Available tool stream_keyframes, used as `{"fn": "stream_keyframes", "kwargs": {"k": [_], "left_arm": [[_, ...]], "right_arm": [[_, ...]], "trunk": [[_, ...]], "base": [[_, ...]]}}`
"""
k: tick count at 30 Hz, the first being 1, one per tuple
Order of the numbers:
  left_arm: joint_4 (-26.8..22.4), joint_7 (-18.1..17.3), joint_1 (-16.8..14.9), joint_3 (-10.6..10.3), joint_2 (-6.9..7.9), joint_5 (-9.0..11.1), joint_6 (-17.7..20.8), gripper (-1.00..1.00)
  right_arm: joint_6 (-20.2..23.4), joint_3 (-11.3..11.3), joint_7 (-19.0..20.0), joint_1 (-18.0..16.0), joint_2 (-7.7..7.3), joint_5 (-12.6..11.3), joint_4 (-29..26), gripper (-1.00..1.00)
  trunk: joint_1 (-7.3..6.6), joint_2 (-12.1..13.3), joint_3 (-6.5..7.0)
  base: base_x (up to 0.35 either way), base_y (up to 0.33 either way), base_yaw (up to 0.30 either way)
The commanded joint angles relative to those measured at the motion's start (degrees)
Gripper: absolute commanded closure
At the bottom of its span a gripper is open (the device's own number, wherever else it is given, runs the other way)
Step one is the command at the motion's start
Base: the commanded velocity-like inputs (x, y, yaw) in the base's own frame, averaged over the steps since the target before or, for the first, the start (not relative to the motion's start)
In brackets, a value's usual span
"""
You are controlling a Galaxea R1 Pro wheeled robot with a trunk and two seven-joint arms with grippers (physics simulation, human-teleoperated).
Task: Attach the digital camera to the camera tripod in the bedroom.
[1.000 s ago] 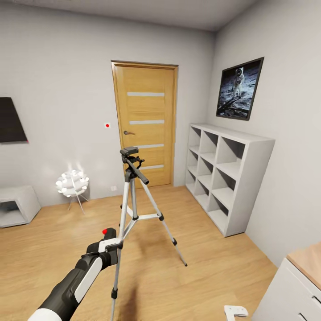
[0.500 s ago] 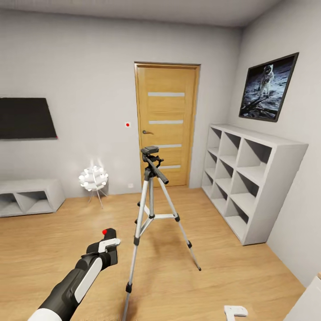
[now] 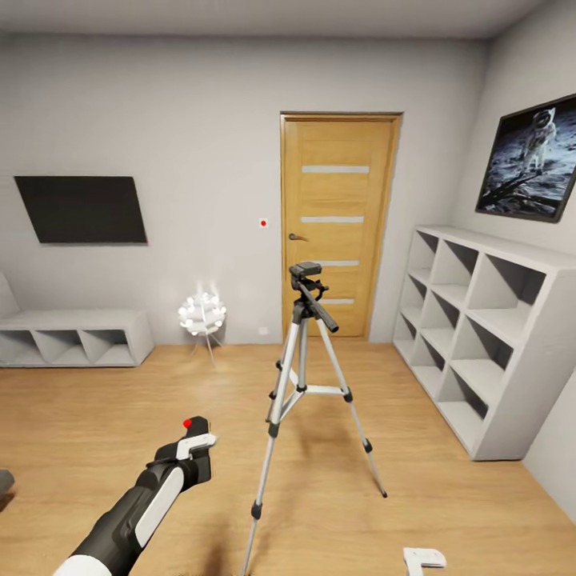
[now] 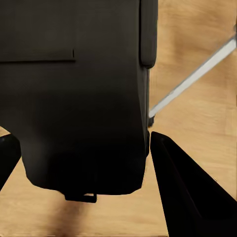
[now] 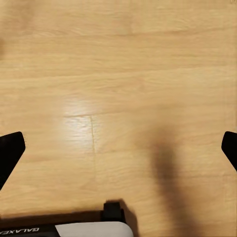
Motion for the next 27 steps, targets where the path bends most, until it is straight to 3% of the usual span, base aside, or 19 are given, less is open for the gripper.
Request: {"fn": "stream_keyframes", "kwargs": {"k": [1,6,12,15,18,21,27], "left_arm": [[0.42,0.37,-0.07,-0.23,0.05,0.49,-0.11,1.00],[6.83,0.34,-0.07,-0.36,0.10,0.73,-2.55,1.00],[26.88,0.19,-0.07,-0.24,-0.04,0.96,-8.29,1.00],[36.41,0.14,-0.07,-0.19,-0.67,0.98,-14.70,1.00],[45.37,-0.07,-0.07,-0.16,-2.59,1.09,-22.94,1.00],[48.75,-0.93,0.08,-0.15,-4.50,1.21,-26.89,1.00],[50.66,-2.06,0.32,-0.15,-6.00,1.24,-29.45,1.00]], "right_arm": [[0.34,0.05,-0.16,0.01,-0.02,-0.26,-0.15,-1.00],[0.35,0.03,-0.18,0.01,-0.06,-0.38,-0.03,-1.00],[0.27,0.02,-0.17,0.01,-0.07,-0.38,3.33,-1.00],[-0.34,0.13,0.04,0.01,-0.03,0.04,5.95,-1.00],[-2.47,0.24,0.39,0.01,0.00,0.10,7.58,-1.00],[-4.17,0.27,0.57,0.01,0.01,-0.03,8.19,-1.00],[-5.28,0.29,0.76,0.01,0.02,-0.08,9.35,-1.00]], "trunk": [[0.01,-0.08,-0.09],[0.01,-0.08,-0.09],[0.01,-0.08,-0.09],[0.01,-0.08,-0.09],[0.01,-0.08,-0.09],[0.01,-0.08,-0.09],[0.01,-0.08,-0.09]], "base": [[0.000,0.000,0.269],[0.000,0.000,0.260],[0.000,0.000,0.096],[0.000,0.000,0.025],[0.000,0.000,0.009],[0.000,0.000,0.004],[0.000,0.000,0.001]]}}
